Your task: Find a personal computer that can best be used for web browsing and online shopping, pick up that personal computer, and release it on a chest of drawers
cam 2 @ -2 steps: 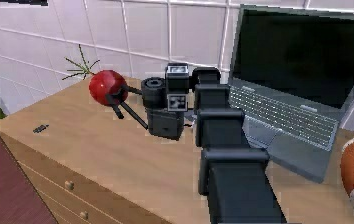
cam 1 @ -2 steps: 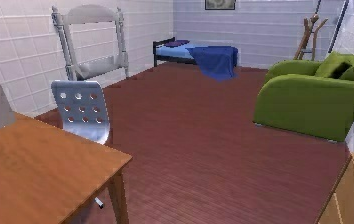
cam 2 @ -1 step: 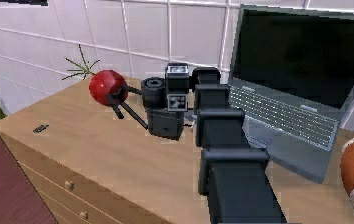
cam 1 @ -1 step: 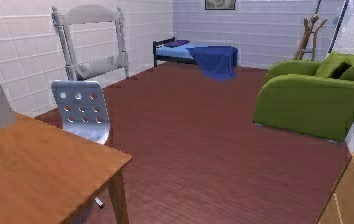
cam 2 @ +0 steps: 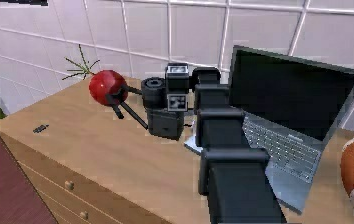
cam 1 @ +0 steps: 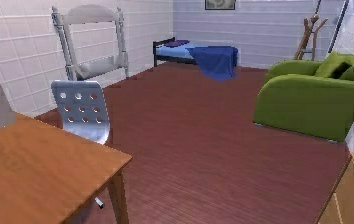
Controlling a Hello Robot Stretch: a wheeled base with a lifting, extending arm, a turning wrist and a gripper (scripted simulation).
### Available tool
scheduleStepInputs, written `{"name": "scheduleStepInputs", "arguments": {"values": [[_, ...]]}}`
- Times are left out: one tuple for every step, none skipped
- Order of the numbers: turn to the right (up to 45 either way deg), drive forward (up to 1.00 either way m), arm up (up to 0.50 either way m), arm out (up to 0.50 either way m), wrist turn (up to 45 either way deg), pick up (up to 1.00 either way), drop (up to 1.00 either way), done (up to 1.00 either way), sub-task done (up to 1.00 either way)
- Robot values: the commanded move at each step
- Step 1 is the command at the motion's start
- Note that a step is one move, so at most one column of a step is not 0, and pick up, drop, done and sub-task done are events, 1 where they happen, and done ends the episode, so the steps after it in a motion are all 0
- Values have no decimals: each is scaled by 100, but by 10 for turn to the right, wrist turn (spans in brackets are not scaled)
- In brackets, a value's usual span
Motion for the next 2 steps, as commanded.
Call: {"name": "scheduleStepInputs", "arguments": {"values": [[0,0,0,-10,0,0,0,0,0],[0,0,0,0,0,0,0,100,0]]}}
